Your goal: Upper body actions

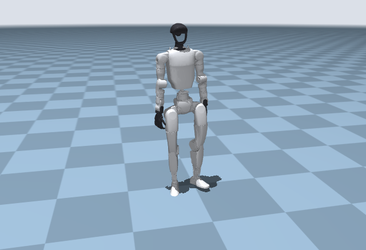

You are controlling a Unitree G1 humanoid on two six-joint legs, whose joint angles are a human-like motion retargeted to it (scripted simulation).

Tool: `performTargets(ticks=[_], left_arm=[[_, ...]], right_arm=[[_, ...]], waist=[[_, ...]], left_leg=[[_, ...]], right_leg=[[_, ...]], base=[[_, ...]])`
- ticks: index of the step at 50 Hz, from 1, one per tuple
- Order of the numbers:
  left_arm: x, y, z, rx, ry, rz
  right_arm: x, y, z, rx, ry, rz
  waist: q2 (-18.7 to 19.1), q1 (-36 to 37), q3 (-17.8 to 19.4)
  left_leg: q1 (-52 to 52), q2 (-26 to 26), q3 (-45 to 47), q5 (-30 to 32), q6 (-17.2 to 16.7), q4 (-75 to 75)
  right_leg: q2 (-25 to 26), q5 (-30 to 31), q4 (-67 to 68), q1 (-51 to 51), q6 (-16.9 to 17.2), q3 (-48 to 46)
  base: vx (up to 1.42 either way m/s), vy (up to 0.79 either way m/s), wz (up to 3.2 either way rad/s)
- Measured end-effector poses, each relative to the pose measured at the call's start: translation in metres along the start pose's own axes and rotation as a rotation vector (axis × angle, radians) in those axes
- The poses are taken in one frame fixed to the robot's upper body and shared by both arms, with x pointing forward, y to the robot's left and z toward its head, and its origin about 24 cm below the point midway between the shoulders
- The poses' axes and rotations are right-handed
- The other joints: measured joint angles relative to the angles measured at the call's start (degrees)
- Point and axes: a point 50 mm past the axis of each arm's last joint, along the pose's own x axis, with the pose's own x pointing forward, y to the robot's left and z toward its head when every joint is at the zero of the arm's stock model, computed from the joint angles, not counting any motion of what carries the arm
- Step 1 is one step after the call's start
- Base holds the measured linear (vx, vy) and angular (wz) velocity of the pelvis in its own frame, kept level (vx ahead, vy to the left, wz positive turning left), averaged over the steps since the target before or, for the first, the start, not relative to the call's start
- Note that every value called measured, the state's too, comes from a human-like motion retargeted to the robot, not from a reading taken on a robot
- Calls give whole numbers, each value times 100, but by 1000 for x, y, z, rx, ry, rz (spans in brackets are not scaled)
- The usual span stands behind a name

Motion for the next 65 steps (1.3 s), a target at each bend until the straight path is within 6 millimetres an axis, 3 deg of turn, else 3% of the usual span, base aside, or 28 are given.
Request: performTargets(ticks=[25,65], left_arm=[[0,0,-1,5,7,-3],[0,-1,2,0,-6,-5]], right_arm=[[0,1,-8,-15,30,6],[0,-2,-2,-37,8,1]], waist=[[-81,63,-22],[-44,-14,-26]], left_leg=[[-118,63,84,-17,0,25],[-122,42,67,-90,16,17]], right_leg=[[-36,166,27,-123,-17,54],[-100,344,22,-119,-5,-26]], base=[[0,0,0],[0,0,0]])
